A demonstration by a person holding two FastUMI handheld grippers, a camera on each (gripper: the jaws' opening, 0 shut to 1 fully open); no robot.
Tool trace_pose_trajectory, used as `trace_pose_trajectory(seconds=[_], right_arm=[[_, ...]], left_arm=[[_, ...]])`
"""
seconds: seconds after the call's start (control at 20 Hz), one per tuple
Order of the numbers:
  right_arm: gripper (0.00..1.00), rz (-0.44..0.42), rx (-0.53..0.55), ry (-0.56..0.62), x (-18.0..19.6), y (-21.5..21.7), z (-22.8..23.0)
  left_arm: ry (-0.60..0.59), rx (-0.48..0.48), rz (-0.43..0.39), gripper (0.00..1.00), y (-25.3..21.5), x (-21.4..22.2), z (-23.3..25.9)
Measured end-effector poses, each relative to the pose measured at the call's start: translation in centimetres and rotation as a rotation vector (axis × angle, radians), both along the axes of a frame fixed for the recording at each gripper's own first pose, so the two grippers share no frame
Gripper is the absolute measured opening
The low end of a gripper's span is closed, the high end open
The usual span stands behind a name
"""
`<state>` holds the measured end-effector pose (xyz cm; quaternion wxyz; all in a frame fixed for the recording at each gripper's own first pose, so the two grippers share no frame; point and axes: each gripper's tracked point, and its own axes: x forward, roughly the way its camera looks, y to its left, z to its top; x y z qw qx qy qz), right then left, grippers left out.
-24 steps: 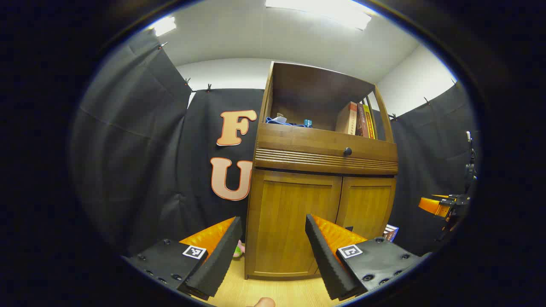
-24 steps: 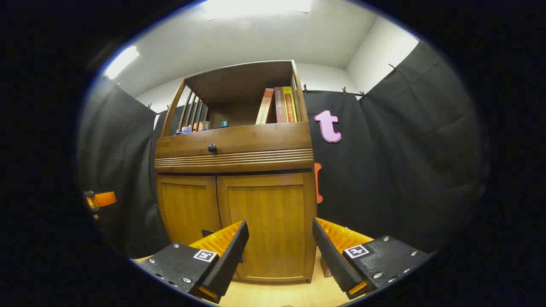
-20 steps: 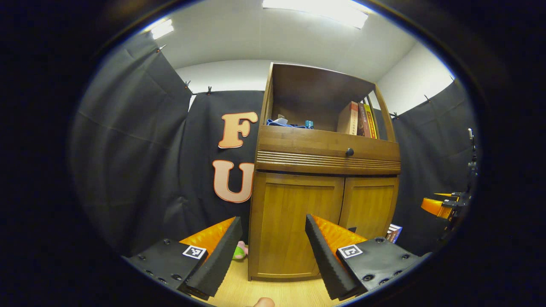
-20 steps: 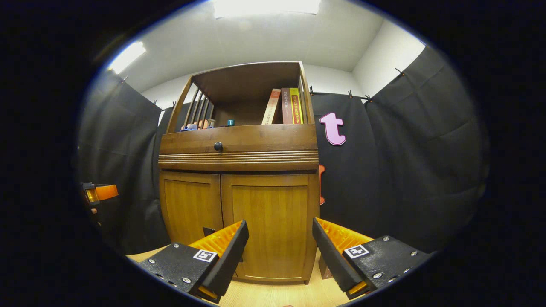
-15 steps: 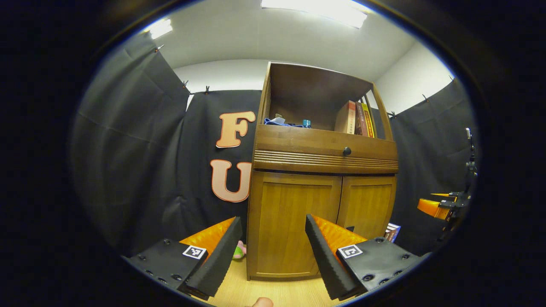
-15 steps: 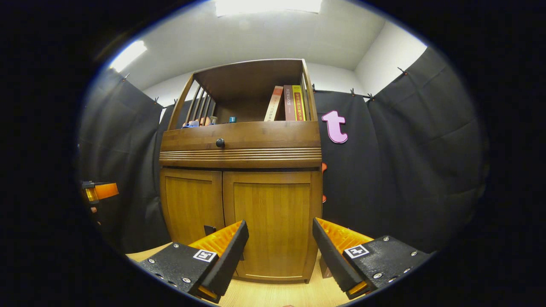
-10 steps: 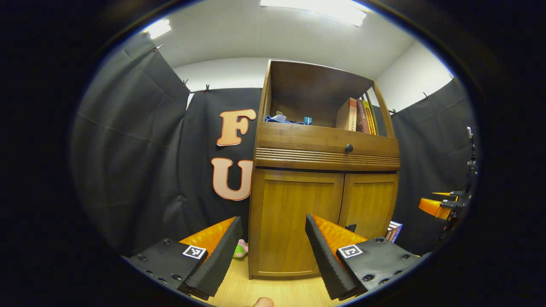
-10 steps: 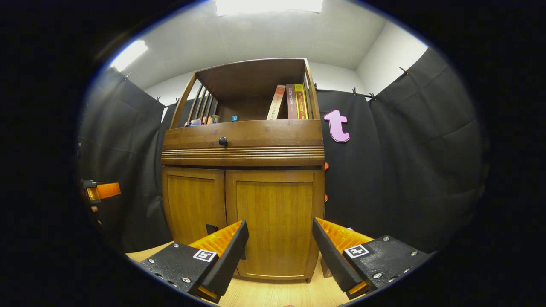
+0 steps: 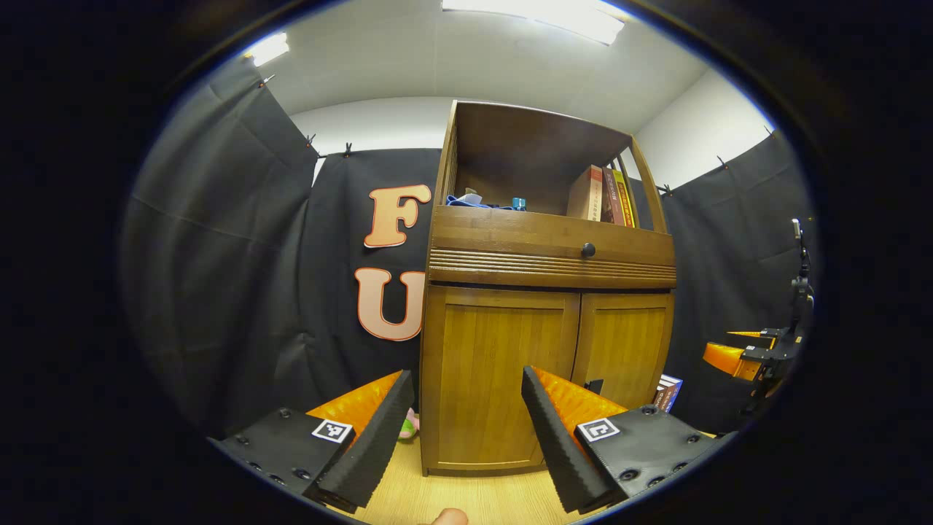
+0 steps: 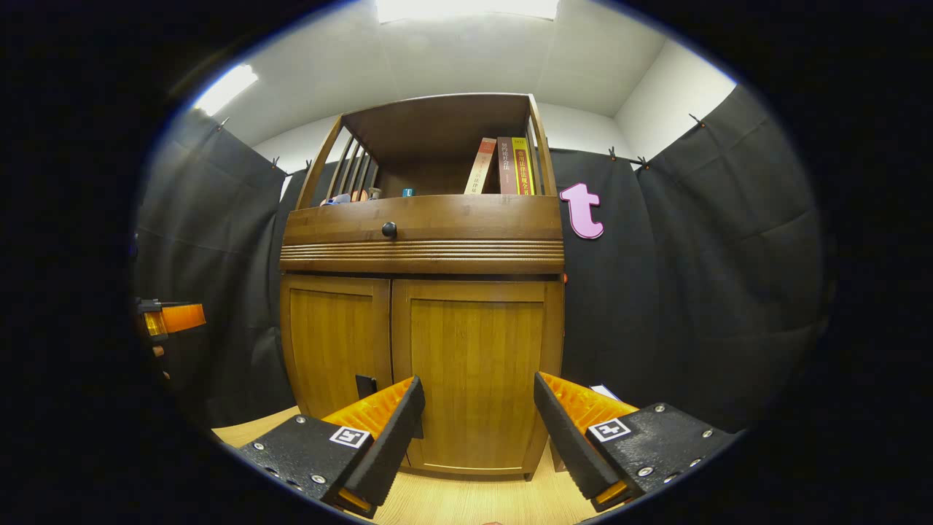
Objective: Open the right door of the double-door shoe cabinet with the right hand, and open the left door with the left hand.
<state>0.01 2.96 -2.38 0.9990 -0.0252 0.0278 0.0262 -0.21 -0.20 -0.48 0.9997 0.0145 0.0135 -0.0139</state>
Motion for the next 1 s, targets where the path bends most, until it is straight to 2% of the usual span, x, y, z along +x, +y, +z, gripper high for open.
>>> trace_pose_trajectory(seconds=[0.15, 0.55, 0.75, 1.0], right_arm=[[0.93, 0.000, 0.003, 0.012, 0.6, 1.0, -1.4], [0.94, 0.074, -0.030, 0.075, 2.5, 5.6, -7.2], [0.94, 0.116, -0.001, 0.107, 4.4, 8.2, -9.6], [0.94, 0.106, 0.015, 0.111, 7.5, 9.2, -12.2]], left_arm=[[0.000, 0.001, 0.006, 0.94, 0.3, -0.1, 0.0], [0.025, 0.007, 0.003, 0.96, 0.4, 0.4, -0.9], [0.017, 0.027, 0.014, 0.94, 0.7, 0.3, -0.8], [0.021, 0.022, 0.007, 0.94, 0.4, 0.2, -1.1]])
